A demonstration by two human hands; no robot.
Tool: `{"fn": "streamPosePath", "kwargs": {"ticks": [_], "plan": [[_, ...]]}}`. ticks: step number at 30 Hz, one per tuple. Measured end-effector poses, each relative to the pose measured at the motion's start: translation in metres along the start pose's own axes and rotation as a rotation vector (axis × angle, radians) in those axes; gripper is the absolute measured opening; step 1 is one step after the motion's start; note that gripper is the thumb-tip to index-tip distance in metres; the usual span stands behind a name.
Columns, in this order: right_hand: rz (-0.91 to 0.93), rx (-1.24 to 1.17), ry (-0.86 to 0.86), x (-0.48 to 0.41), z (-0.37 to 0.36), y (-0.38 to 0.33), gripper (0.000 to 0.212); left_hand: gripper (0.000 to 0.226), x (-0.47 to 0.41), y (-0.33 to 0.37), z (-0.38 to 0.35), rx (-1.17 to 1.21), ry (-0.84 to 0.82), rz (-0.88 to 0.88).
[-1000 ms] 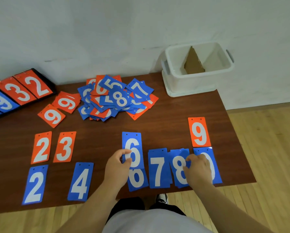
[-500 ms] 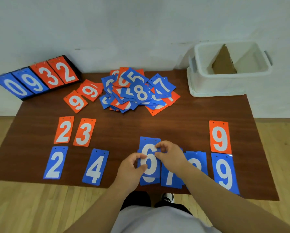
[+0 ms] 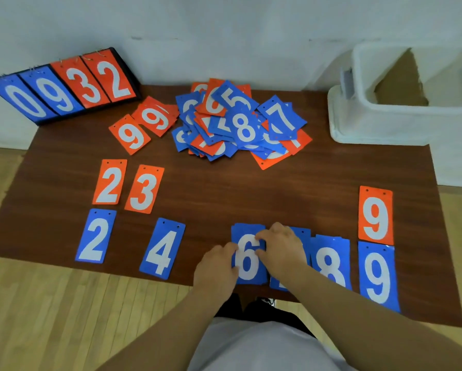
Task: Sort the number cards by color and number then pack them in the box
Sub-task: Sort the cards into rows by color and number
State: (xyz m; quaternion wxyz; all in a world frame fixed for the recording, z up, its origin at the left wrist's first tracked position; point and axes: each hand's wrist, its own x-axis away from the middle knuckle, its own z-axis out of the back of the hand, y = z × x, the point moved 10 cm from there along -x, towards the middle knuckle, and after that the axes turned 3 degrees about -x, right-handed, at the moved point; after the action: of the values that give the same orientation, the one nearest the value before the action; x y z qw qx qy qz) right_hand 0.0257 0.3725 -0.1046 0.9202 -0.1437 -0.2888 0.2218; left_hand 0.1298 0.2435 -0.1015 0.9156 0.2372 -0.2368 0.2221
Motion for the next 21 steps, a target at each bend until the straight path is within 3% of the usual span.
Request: {"fn": "streamPosePath", "kwargs": {"ticks": [7,21], "plan": [[-0.027,-0.080,-0.004,-0.006,0.011,-0.003,0.037,0.052,-0.017,-0.019,0.019,0.091,-0.003,0.011],[-0.176,-0.386,0.287,-0.093,0.113,-0.024,0.035,0.056,-0.125,-0.054,0.184,0.124,0.213,0.054]]}}
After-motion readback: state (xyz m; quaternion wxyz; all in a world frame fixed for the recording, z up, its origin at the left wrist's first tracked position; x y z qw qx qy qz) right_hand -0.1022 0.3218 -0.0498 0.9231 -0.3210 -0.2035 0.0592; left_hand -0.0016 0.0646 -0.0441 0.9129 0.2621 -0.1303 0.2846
